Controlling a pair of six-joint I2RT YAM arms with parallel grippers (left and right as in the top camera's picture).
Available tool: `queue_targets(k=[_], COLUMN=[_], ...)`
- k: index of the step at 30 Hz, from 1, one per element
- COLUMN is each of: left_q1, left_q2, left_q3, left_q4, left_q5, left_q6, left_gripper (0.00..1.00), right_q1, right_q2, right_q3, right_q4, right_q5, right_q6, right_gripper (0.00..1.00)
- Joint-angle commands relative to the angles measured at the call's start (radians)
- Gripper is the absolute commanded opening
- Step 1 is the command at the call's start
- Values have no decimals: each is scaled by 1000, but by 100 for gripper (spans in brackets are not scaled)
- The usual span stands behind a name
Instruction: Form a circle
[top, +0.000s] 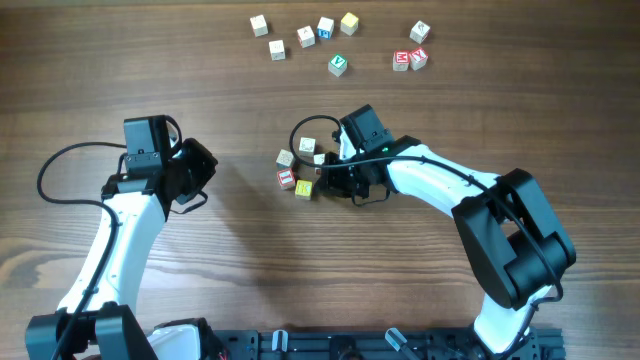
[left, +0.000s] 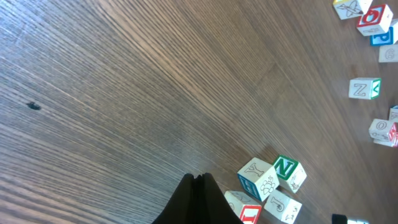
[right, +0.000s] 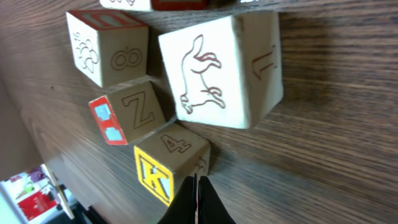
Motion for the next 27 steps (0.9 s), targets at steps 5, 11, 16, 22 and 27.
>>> queue_targets(k=[5, 11, 16, 22, 27], left_q1=[5, 5, 5, 5, 5], left_q2=[9, 9, 9, 9, 9], left_q3=[10, 10, 10, 10, 10], left_q4=[-6, -7, -10, -10, -10], left_q5=[-35, -35, -36, -36, -35], left_q6=[16, 16, 16, 16, 16], left_gripper=[4, 4, 4, 4, 4], right_q1=[5, 24, 26, 47, 50], right_q2=[-8, -8, -8, -8, -8], right_q3=[-2, -5, -5, -5, -5], right_q4=[2, -33, -45, -28, -14], right_q5=[-42, 89, 100, 69, 60], right_q6=[28, 76, 93, 107, 108], right_gripper=[4, 4, 4, 4, 4])
